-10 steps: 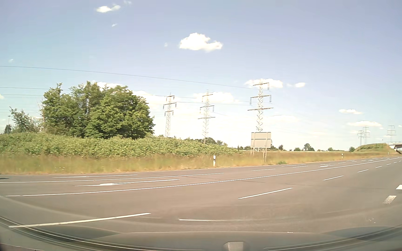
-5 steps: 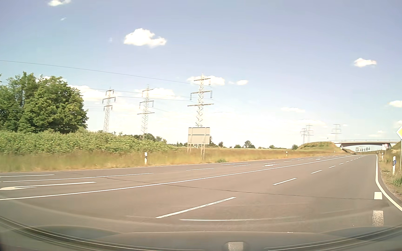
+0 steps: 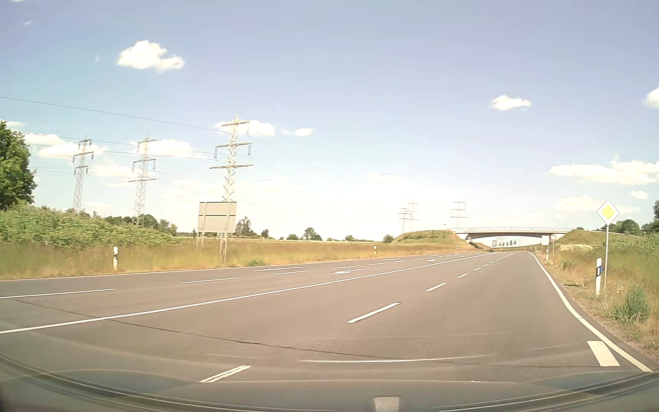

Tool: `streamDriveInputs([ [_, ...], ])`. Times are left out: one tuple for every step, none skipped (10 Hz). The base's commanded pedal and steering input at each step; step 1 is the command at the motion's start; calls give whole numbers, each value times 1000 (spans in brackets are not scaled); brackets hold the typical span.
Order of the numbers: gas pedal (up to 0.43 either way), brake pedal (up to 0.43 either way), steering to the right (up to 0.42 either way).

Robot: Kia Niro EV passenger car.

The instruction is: Follow the waypoints while adhering to traffic rules and regulations

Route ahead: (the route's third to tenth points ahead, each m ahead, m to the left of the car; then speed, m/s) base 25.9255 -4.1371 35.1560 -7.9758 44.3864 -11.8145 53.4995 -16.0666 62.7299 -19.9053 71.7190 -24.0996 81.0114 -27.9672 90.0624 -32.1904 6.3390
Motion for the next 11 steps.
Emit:
streamDriveInputs([
  [319,30,272],
  [319,37,263],
  [319,30,252],
  [319,37,244],
  [319,30,235],
  [331,37,222],
  [331,37,196],
  [331,30,159],
  [331,30,129],
  [350,30,87],
  [358,30,58],
])
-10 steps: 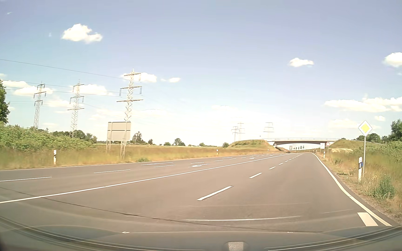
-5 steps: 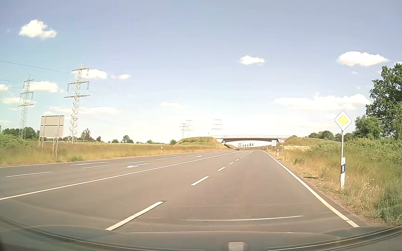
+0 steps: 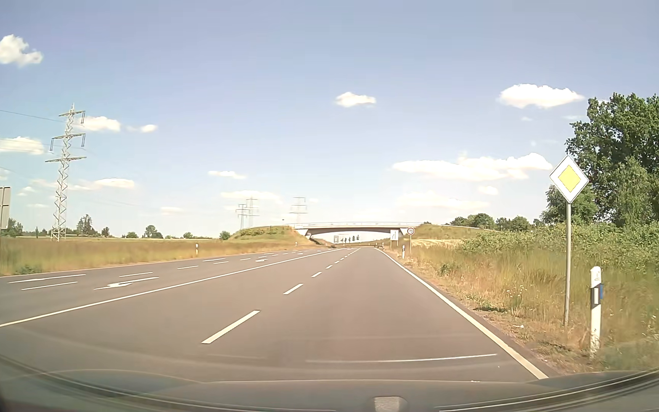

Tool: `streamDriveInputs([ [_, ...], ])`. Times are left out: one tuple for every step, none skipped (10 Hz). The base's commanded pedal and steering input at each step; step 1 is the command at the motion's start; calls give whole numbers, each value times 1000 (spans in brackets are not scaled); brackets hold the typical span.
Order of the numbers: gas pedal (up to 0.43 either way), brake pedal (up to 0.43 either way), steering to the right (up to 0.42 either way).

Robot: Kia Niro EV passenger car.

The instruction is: Follow the waypoints while adhering to traffic rules and regulations

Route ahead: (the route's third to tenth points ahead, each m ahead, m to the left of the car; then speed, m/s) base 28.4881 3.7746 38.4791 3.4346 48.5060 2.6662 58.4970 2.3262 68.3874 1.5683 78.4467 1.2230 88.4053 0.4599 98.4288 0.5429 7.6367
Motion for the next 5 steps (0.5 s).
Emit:
streamDriveInputs([
  [358,30,40],
  [370,30,33],
  [378,30,30],
  [390,37,29],
  [390,37,25],
])
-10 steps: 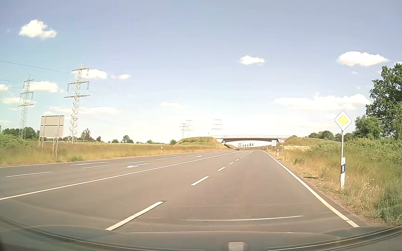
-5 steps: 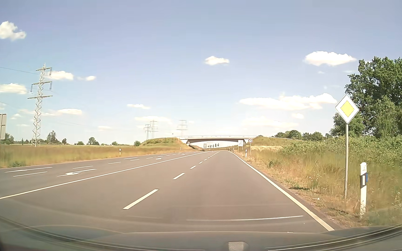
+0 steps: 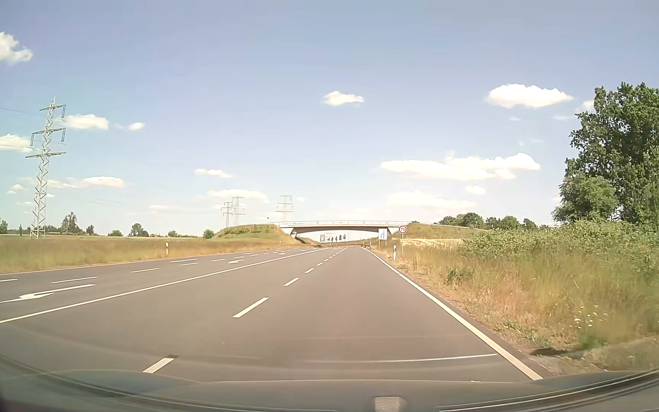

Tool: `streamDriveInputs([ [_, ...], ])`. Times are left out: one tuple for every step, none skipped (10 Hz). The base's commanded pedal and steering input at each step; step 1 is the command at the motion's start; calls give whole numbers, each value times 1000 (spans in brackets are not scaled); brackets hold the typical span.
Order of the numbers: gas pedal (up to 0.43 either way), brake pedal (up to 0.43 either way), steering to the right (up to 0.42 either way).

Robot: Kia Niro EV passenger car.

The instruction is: Follow the waypoints while adhering to traffic rules and regulations

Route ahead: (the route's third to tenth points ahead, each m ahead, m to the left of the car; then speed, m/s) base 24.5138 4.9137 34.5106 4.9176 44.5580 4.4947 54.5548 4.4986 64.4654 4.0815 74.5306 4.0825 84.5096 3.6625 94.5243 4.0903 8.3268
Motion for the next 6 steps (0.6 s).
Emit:
streamDriveInputs([
  [390,30,18],
  [390,30,11],
  [390,30,6],
  [390,37,4],
  [390,30,4],
  [390,30,4],
])
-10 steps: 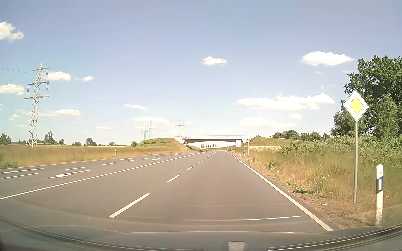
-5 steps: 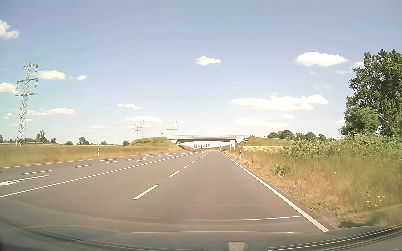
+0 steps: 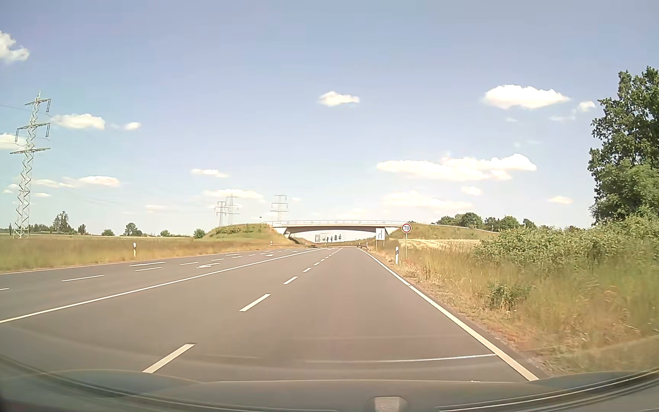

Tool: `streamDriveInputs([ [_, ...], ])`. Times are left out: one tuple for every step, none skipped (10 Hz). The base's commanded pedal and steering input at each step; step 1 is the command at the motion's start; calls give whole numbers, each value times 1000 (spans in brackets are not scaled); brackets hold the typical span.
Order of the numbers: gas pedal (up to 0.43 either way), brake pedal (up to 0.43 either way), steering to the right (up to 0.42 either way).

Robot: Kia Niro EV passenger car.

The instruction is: Follow the waypoints while adhering to traffic rules and regulations

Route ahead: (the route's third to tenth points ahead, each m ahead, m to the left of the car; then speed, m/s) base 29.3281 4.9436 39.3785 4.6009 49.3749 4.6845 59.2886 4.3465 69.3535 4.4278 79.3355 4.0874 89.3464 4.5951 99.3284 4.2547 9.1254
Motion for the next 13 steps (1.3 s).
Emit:
streamDriveInputs([
  [390,30,4],
  [398,30,4],
  [398,37,3],
  [398,30,4],
  [398,30,3],
  [398,30,4],
  [398,30,4],
  [398,30,4],
  [398,30,3],
  [398,30,4],
  [398,37,3],
  [398,30,3],
  [398,30,0],
])
